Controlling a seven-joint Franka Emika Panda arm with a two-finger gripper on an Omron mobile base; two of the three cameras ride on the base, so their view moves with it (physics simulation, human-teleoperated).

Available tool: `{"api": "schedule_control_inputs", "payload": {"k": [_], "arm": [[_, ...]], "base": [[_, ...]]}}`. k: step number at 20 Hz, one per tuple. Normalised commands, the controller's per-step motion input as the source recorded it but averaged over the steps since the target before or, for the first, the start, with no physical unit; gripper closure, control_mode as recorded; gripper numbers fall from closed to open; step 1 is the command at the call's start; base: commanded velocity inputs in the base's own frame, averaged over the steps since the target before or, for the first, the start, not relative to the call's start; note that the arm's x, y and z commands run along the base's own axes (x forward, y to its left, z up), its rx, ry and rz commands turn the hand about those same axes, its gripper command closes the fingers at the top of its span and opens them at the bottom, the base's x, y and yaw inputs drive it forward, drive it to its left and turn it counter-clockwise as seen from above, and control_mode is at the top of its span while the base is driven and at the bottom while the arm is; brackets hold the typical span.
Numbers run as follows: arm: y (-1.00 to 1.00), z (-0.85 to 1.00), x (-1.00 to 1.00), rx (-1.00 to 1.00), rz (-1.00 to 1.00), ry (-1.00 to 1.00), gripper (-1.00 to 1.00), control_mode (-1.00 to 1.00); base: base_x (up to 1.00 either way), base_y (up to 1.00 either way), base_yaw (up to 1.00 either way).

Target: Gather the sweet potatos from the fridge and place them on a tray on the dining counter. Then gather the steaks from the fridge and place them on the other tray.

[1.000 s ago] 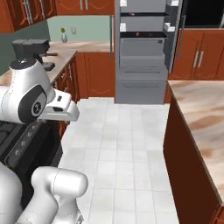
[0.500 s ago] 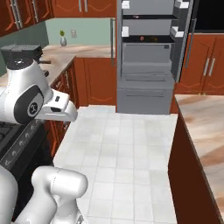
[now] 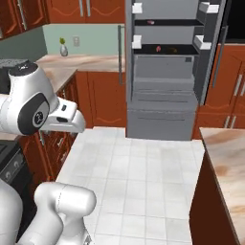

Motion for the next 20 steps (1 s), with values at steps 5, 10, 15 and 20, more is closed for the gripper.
{"api": "schedule_control_inputs", "payload": {"k": [5,10,15,20], "arm": [[0.00,0.00,0.00,0.00,0.00,0.00,-1.00,1.00],[0.00,0.00,0.00,0.00,0.00,0.00,-1.00,1.00],[0.00,0.00,0.00,0.00,0.00,0.00,-1.00,1.00],[0.00,0.00,0.00,0.00,0.00,0.00,-1.00,1.00]], "base": [[1.00,0.00,0.00],[1.00,-0.02,0.00],[1.00,-0.12,0.00],[0.73,-0.32,0.00]]}}
